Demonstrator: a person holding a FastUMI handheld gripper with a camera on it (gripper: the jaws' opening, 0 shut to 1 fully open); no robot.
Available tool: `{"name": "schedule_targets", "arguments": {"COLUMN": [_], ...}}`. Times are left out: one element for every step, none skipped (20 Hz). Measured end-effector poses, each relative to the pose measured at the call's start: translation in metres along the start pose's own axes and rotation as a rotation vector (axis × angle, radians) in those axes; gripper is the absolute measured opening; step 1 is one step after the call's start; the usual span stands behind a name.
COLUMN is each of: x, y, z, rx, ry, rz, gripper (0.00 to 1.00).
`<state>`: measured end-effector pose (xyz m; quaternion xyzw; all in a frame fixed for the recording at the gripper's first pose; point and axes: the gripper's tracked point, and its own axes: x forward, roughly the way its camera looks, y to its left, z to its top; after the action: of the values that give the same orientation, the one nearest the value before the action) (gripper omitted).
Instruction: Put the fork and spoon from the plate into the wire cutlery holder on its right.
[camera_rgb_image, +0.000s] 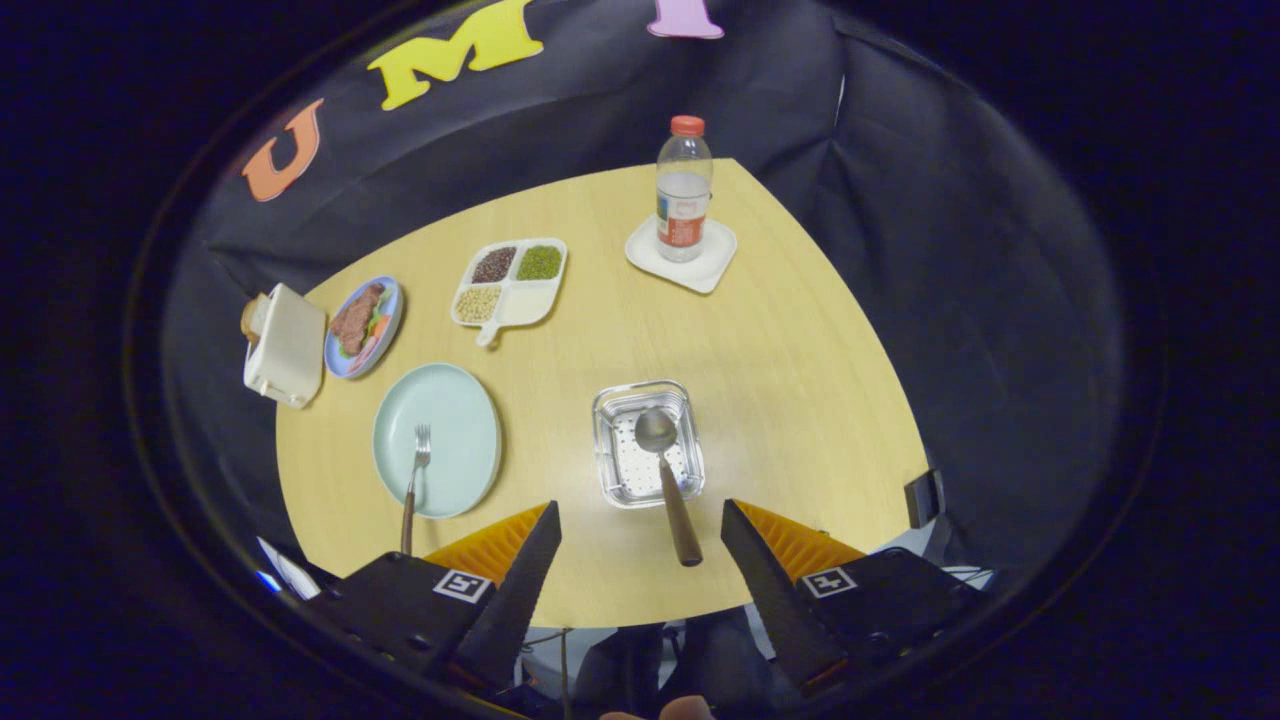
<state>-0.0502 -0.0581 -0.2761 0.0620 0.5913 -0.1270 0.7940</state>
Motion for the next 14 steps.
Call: {"name": "schedule_targets", "arguments": {"x": [-0.004,-0.007,-0.008,-0.008,-0.007,-0.005,0.0,0.004,0.008,0.013,0.02,0.027,0.034,0.041], "y": [0.013,0.028,0.042,0.061,0.08,0.098,0.112,0.13,0.146,0.161,0.175,0.187,0.199,0.209], "z": [0.003,0.005,0.005,0.003,-0.002,-0.008,-0.015,-0.023,-0.032,-0.043,-0.053,-0.062,-0.071,-0.079], "rx": [-0.029,-0.054,-0.076,-0.101,-0.123,-0.15,-0.175,-0.196,-0.204,-0.206,-0.203,-0.201,-0.198,-0.195], "ry": [-0.018,-0.032,-0.043,-0.048,-0.042,-0.032,-0.026,-0.012,0.006,0.028,0.052,0.074,0.095,0.116], "rz": [0.004,0.013,0.023,0.037,0.055,0.066,0.074,0.086,0.1,0.114,0.124,0.132,0.135,0.139], "gripper": [0.96,0.96,0.96,0.96,0.96,0.96,0.96,0.96,0.96,0.96,0.96,0.96,0.96,0.96]}}
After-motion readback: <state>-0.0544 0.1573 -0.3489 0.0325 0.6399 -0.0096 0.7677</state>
